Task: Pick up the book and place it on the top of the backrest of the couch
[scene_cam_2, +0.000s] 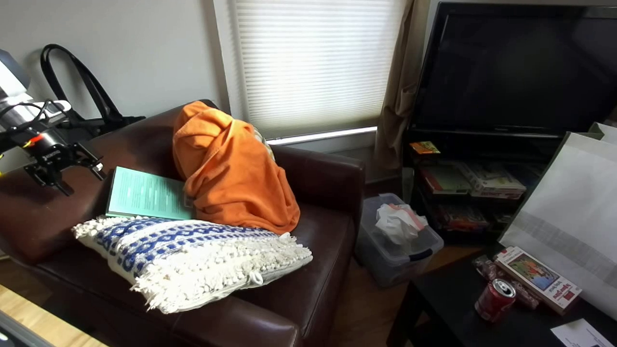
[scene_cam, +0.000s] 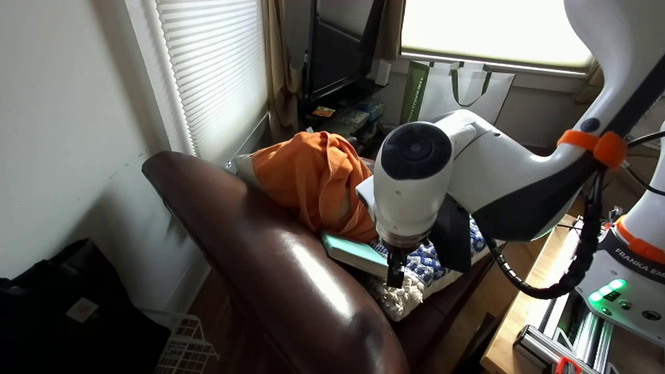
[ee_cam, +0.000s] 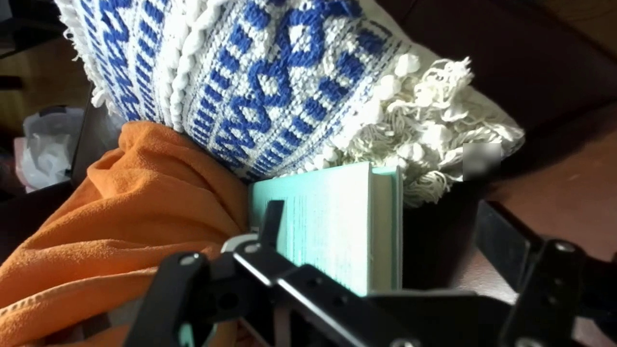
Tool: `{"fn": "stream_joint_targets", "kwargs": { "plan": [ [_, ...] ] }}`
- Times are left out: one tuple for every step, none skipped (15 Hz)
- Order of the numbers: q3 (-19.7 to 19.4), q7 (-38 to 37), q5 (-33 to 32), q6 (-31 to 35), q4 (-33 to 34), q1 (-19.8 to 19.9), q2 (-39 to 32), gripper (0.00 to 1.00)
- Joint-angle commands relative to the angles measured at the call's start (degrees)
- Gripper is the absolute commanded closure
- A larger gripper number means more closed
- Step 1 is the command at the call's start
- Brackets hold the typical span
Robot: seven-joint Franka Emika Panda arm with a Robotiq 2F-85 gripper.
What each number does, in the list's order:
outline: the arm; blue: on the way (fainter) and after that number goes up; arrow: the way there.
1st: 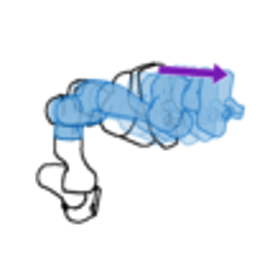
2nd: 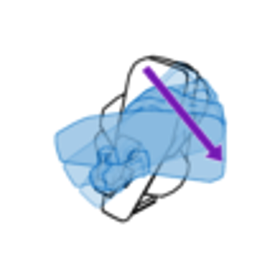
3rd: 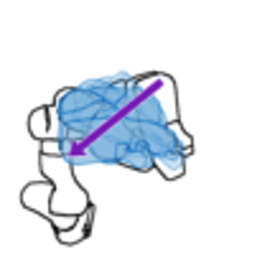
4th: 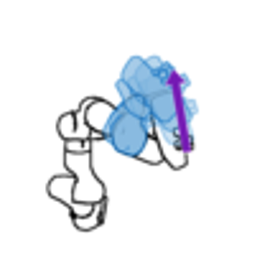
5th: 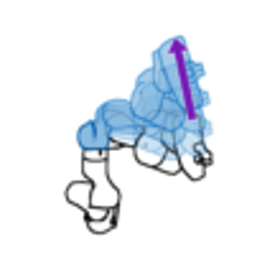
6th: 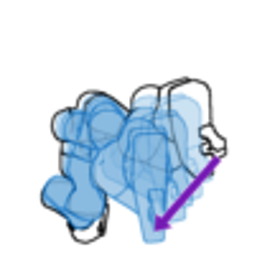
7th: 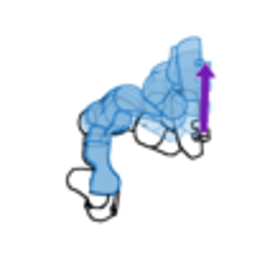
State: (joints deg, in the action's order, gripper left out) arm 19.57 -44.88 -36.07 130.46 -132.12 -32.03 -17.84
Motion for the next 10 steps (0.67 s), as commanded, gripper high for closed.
{"fn": "stream_joint_targets", "kwargs": {
  "plan": [
    [-3.78, -7.93, -10.37, -1.55, 3.65, -4.64, -6.32, 0.0],
    [-4.72, -9.99, -13.22, -1.86, 4.52, -5.52, -7.73, 0.0],
    [-5.57, -12.12, -15.84, -1.48, 5.1, -6.06, -8.93, 0.0],
    [-6.28, -14.04, -17.93, -0.29, 5.71, -6.13, -10.22, 0.0],
    [-6.77, -15.77, -19.8, 0.38, 6.36, -6.22, -11.38, 0.0],
    [-7.13, -17.61, -21.47, 0.99, 7.33, -6.3, -12.87, 0.0],
    [-7.25, -19.15, -22.87, 1.35, 8.15, -6.26, -13.85, 0.0],
    [-7.61, -21.23, -24.75, 1.58, 9.14, -6.44, -14.82, 0.0],
    [-7.85, -23.03, -26.25, 1.67, 9.96, -6.42, -15.59, 0.0],
    [-7.7, -24.14, -27.05, 2.18, 10.75, -5.95, -16.45, 0.0]
  ]
}}
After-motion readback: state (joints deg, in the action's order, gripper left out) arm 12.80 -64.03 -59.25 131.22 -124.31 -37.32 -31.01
